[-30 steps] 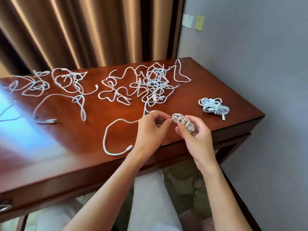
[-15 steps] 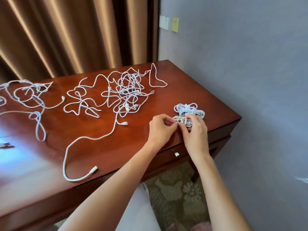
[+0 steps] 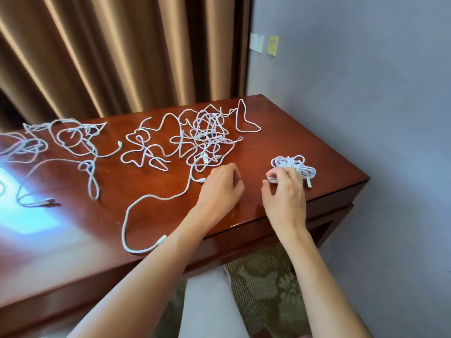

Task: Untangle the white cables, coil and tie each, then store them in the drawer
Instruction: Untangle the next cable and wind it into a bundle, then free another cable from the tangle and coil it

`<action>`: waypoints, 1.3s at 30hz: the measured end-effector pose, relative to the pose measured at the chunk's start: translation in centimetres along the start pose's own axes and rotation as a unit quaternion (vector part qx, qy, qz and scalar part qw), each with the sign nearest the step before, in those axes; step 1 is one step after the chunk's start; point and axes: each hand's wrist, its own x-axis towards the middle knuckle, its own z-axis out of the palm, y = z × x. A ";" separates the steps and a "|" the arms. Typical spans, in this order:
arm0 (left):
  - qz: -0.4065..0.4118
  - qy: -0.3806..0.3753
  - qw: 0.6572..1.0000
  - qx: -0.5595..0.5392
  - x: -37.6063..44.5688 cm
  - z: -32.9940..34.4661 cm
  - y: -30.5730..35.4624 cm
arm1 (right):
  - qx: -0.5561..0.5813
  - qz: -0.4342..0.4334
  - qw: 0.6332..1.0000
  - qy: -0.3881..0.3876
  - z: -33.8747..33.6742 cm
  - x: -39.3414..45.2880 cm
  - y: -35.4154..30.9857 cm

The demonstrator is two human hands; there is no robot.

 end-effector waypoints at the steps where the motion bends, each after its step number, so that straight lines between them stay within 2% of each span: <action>1: 0.014 0.015 0.997 0.070 -0.2 -0.8 -0.7 | 0.007 -0.009 1.000 -0.023 0.3 -0.1 -0.8; 4: -0.002 0.063 0.981 0.184 -1.4 -3.5 -3.1 | 0.013 -0.046 0.996 -0.080 1.4 -0.5 -3.6; 15: -0.120 0.121 0.969 0.180 -8.6 -14.2 -12.9 | 0.038 -0.169 0.949 -0.264 7.8 -2.6 -18.0; 19: -0.160 0.146 0.965 0.147 -10.8 -17.2 -16.7 | 0.027 -0.162 0.935 -0.314 10.9 -3.0 -22.6; 21: -0.184 0.129 0.964 0.145 -11.5 -18.3 -18.6 | 0.006 -0.153 0.932 -0.329 12.6 -3.1 -25.0; 25: -0.224 0.086 0.952 0.190 -11.7 -19.2 -21.5 | 0.015 -0.082 0.913 -0.399 16.2 -3.3 -28.4; 29: -0.258 0.034 0.942 0.213 -11.3 -20.0 -24.5 | 0.021 -0.061 0.919 -0.390 18.0 -3.3 -29.7; 31: -0.238 0.040 0.948 0.208 -11.2 -20.3 -26.2 | 0.007 -0.060 0.915 -0.398 17.8 -3.3 -29.9; 35: -0.213 0.133 0.962 0.105 -11.6 -21.2 -27.5 | 0.000 -0.066 0.914 -0.401 16.7 -3.1 -29.6; 39: -0.156 0.224 0.959 0.074 -12.2 -22.2 -25.7 | 0.033 -0.089 0.921 -0.378 14.9 -3.3 -29.3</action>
